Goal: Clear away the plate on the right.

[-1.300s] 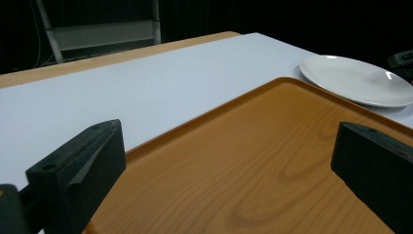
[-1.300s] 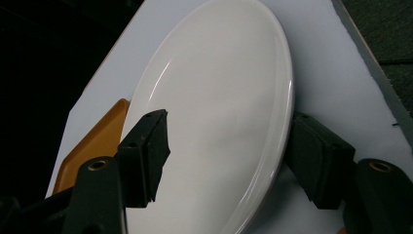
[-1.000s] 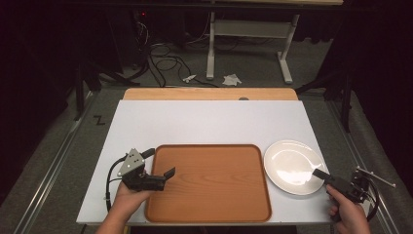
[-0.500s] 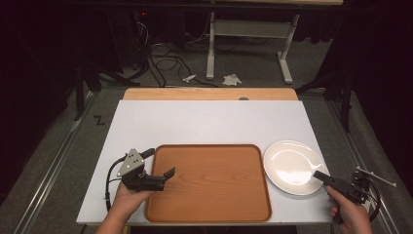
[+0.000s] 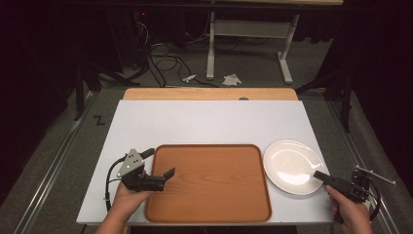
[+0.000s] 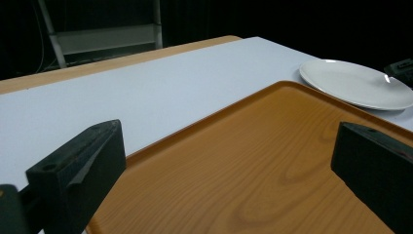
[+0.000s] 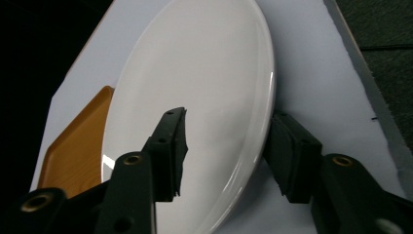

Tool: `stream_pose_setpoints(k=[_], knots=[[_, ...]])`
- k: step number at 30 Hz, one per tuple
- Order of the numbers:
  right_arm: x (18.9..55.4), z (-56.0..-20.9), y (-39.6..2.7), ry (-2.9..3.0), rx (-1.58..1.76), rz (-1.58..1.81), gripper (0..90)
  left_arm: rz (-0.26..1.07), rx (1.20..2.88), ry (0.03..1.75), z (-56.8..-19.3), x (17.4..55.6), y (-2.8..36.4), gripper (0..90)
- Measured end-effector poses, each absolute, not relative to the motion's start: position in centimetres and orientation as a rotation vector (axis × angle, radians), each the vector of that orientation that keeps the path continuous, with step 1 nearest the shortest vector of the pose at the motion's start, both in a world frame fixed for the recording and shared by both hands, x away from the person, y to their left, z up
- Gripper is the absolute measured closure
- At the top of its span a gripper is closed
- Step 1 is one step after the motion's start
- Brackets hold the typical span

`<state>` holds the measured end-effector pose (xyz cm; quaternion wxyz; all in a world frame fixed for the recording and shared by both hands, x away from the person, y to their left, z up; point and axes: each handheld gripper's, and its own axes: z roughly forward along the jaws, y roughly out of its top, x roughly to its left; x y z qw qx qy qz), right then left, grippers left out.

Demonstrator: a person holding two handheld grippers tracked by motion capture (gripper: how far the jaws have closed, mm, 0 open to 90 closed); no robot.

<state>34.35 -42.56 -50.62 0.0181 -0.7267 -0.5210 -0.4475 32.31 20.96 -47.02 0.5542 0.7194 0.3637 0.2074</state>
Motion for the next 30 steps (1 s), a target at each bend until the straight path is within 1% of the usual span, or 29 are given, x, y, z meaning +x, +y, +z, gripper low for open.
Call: stream_pose_setpoints(k=[1,2,3,5,6,17,30], knots=[[34.35,-50.61,-42.62,-1.632,-2.259,-1.376,58.1,0.491,1.7,0.86,-47.02,32.31,20.97,0.2],[34.38,-50.7,-42.74,-1.631,-2.267,-1.37,63.1,0.491,1.701,0.86,-47.02,32.3,20.98,0.2],[34.38,-50.7,-42.74,-1.631,-2.267,-1.37,63.1,0.491,1.701,0.859,-47.02,32.29,20.97,0.2],[34.41,-50.67,-42.71,-1.637,-2.294,-1.345,71.3,0.492,1.701,0.857,-47.01,32.28,20.95,0.2],[34.44,-50.67,-42.67,-1.651,-2.322,-1.32,78.0,0.493,1.702,0.858,-47.0,32.26,20.94,0.2],[34.54,-50.62,-42.77,-1.579,-2.346,-1.317,82.3,0.495,1.7,0.86,-46.99,32.26,20.97,0.2],[33.97,-49.93,-43.31,-1.429,-2.283,-1.494,88.6,0.508,1.702,0.858,-46.89,32.1,21.14,0.2]])
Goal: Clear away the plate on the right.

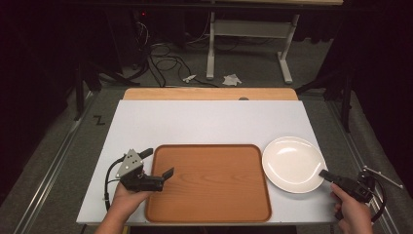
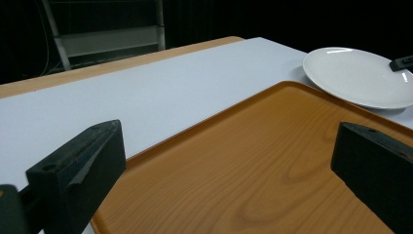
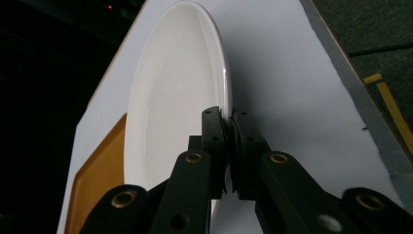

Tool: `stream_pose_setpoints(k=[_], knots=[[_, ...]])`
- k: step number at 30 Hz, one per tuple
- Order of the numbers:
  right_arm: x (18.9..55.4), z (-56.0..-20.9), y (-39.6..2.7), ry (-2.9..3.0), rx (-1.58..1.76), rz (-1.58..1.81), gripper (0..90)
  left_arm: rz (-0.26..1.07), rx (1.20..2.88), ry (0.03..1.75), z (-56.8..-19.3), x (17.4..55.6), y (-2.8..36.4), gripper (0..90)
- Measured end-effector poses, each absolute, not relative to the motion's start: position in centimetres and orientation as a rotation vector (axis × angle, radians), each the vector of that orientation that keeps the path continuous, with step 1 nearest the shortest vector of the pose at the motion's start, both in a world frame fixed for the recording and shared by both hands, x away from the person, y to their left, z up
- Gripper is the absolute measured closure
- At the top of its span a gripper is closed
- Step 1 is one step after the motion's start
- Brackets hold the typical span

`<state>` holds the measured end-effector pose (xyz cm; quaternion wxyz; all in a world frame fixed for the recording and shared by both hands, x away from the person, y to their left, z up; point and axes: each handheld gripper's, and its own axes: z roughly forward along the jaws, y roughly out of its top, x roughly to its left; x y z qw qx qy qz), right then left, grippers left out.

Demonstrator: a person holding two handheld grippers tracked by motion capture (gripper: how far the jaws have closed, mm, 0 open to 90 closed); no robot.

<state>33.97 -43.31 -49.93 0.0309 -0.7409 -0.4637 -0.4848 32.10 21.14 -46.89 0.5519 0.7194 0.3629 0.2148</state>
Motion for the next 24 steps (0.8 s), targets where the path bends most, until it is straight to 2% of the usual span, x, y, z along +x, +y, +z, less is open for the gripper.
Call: stream_pose_setpoints(k=[24], knots=[[33.22,-49.22,-43.49,-1.287,-2.254,-1.636,89.3,0.505,1.687,0.854,-46.87,32.09,21.18,0.2]])
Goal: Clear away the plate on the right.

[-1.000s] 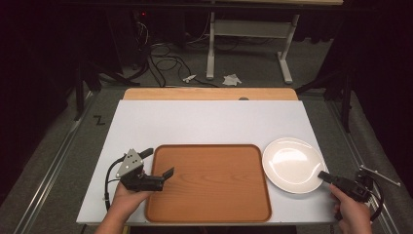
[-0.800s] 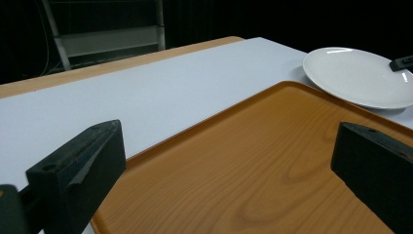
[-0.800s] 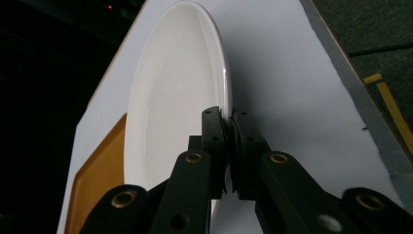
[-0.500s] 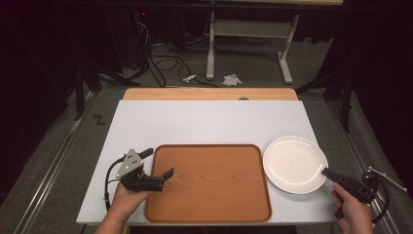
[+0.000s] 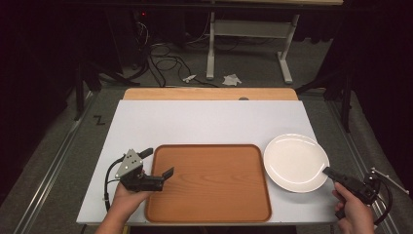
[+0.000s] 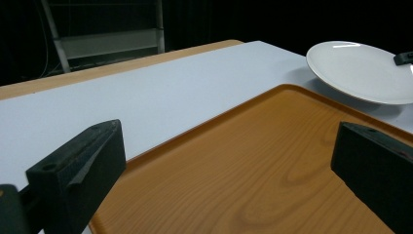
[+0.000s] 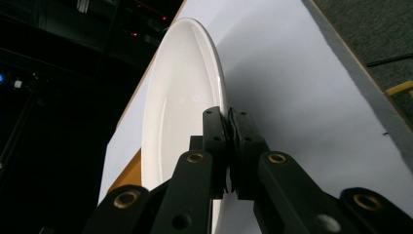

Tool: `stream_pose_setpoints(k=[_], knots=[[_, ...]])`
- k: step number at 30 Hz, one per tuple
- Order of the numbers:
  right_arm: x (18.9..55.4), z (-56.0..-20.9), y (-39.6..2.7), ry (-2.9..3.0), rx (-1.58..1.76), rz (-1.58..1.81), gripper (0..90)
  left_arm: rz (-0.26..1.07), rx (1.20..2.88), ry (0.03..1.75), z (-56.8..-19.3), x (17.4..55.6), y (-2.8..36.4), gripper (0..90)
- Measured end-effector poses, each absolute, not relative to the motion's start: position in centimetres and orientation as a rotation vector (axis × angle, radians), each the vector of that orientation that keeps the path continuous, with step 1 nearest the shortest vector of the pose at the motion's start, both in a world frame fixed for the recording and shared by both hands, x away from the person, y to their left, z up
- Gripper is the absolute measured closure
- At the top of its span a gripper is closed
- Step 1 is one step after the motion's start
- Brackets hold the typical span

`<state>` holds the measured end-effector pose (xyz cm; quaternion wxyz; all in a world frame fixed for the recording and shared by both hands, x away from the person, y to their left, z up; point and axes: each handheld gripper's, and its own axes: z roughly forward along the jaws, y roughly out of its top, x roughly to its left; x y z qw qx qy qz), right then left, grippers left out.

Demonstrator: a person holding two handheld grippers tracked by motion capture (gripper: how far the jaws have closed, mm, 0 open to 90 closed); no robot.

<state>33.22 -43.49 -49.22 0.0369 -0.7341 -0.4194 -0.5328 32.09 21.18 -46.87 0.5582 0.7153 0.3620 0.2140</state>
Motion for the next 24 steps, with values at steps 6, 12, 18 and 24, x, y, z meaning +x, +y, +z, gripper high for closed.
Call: stream_pose_setpoints(k=[6,12,18,24], knots=[[33.3,-48.9,-43.1,-1.292,-2.217,-1.654,89.3,0.508,1.682,0.851,-46.8,32.1,21.3,0.2],[33.4,-48.7,-42.6,-1.311,-2.189,-1.66,89.2,0.516,1.679,0.851,-46.8,32.0,21.5,0.2],[33.7,-48.5,-42.1,-1.322,-2.154,-1.672,89.2,0.529,1.667,0.864,-46.8,31.7,21.9,0.2],[34.3,-48.5,-41.2,-1.344,-2.118,-1.662,89.3,0.529,1.657,0.887,-46.9,31.4,22.3,0.2]])
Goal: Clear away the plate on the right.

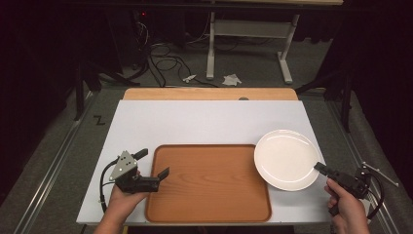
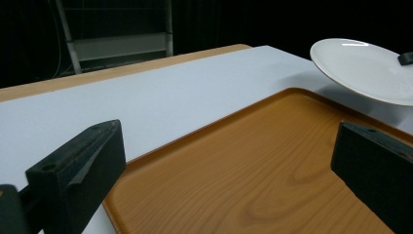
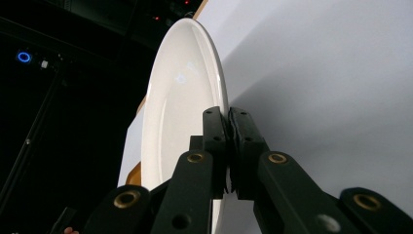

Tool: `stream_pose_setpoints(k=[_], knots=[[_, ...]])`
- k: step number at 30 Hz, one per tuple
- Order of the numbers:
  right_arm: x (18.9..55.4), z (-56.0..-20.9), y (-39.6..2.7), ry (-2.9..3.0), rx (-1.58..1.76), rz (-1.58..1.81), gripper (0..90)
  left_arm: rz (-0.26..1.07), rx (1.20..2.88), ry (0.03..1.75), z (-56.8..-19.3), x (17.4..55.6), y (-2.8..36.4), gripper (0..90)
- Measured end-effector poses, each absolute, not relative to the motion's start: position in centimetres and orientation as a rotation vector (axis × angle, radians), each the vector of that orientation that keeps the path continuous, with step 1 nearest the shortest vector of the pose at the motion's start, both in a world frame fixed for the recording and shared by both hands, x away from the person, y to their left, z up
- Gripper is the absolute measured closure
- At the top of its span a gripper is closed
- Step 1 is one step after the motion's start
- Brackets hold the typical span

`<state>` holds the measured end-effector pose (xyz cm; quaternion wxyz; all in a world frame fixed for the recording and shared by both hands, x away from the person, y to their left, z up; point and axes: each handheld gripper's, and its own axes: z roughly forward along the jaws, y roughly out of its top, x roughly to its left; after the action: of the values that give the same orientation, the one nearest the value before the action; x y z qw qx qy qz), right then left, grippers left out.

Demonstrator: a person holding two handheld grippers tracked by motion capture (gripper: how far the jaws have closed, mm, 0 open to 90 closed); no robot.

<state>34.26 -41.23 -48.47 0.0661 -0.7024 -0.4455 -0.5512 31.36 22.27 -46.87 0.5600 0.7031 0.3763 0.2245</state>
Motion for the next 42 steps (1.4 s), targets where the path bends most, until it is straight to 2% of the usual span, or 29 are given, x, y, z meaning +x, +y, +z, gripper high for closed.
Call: stream_pose_setpoints(k=[42], knots=[[34.8,-48.0,-39.0,-1.41,-2.046,-1.639,89.3,0.544,1.663,0.865,-46.6,31.1,22.4,0.2]])
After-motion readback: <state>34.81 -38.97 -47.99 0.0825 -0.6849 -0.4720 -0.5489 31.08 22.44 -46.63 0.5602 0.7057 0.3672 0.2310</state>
